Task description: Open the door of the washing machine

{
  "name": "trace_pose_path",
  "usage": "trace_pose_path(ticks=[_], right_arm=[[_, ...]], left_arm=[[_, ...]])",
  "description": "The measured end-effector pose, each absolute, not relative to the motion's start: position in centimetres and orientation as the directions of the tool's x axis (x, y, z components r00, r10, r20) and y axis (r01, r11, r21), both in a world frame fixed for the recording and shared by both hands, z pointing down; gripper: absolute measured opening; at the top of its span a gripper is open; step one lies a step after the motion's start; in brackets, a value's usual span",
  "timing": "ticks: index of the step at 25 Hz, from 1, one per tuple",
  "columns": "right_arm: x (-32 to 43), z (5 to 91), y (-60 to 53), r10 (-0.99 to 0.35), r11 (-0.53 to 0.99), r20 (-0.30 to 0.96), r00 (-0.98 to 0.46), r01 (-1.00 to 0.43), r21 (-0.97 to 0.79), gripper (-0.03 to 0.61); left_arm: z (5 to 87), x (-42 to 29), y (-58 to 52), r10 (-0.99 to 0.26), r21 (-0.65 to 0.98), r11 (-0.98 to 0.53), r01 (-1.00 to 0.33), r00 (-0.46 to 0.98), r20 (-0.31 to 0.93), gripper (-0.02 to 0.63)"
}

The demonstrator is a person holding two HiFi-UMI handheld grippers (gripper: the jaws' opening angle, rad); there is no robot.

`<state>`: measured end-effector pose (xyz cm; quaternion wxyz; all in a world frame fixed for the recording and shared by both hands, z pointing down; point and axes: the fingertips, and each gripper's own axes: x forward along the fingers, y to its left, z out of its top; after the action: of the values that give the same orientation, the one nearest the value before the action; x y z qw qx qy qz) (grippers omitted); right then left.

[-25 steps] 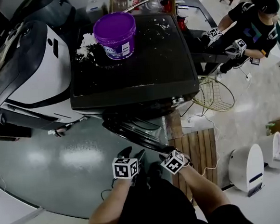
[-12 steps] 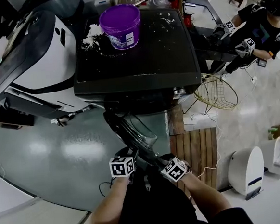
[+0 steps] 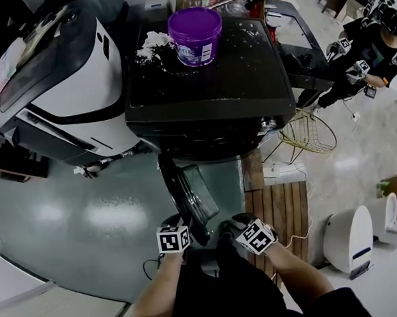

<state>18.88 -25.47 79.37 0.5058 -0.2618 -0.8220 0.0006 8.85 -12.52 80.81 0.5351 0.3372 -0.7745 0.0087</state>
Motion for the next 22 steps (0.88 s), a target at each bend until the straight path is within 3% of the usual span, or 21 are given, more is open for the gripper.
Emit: trace_pose_path(ticks=[11, 22], right_arm=[[14.5, 76.3, -16.3, 0.431, 0.879, 0.798, -0.42, 0.396, -0.266, 0.101], [13.4, 75.9, -9.5, 0.415, 0.886, 0.811, -0.413, 0.387, -0.256, 0.092]], left_arm=[[80.9, 7.3, -3.5, -0.525, 0.368, 0.785, -0.499, -0.22, 0.822, 0.137], [81.3, 3.6, 3.0, -0.504, 0.293, 0.743, -0.601, -0.216, 0.836, 0.135]])
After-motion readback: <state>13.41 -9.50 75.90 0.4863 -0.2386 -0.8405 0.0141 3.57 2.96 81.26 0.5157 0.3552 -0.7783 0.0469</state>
